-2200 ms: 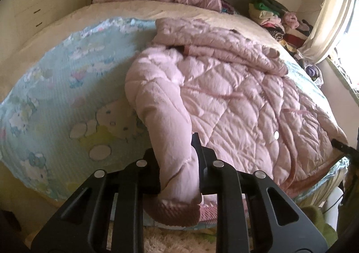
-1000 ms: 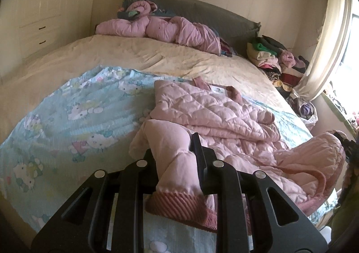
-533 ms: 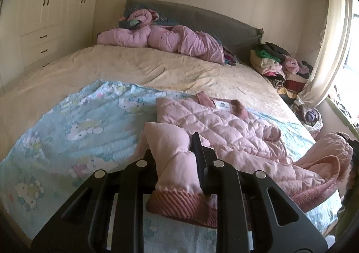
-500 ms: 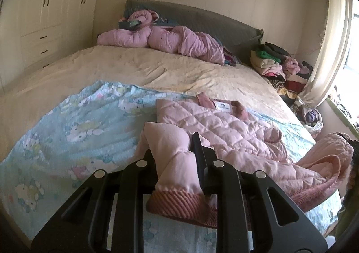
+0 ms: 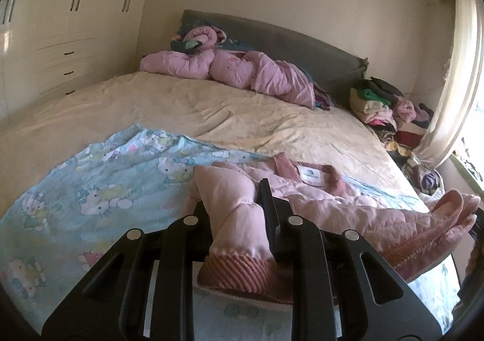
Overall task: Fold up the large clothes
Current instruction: 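Lift the hem with both grippers and fold it toward the collar, then lay the hem down on the jacket and open both grippers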
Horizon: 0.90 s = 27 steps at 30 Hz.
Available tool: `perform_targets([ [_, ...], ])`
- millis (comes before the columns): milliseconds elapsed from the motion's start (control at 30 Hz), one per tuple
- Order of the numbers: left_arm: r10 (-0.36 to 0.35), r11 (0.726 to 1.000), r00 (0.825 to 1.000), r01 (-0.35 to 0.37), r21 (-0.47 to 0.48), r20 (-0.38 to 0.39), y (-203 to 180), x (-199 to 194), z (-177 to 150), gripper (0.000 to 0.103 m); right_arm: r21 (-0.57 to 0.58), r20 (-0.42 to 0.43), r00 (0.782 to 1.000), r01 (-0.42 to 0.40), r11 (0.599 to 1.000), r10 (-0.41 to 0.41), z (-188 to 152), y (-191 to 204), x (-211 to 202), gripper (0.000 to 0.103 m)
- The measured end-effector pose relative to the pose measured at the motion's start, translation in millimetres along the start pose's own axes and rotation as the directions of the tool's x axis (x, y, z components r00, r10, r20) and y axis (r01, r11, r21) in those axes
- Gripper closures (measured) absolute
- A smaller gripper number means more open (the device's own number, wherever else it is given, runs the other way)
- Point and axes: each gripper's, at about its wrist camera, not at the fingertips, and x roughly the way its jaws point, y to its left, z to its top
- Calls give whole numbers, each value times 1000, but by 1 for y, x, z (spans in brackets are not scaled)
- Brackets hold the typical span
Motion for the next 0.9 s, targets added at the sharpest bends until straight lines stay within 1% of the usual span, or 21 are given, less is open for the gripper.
perform_targets([
  [100,20,1000,1000,-20,4,7,-3,11,3,88,-15,5,1000,27,1000,-27,3,0,13,84],
  [200,47,999,999,-47,11,-7,-7,25,6,88,-7,4,999,45,999,-45,6,-3,27,84],
  [433,77,997,997,-77,25,-8,-11,50,9,88,3,0,997,78,997,-78,10,-11,53,84],
  [700,90,996,995,-89,32,-33,-4,83,2,87,-16,-22,992,127,992,-127,10,-15,81,84],
  [800,76,996,997,-75,48,-23,-4,92,-1,87,-22,-33,989,146,989,-147,9,-17,93,83],
  [900,69,997,997,-68,45,-34,-2,101,-2,86,6,-49,989,142,990,-141,10,-24,104,82],
])
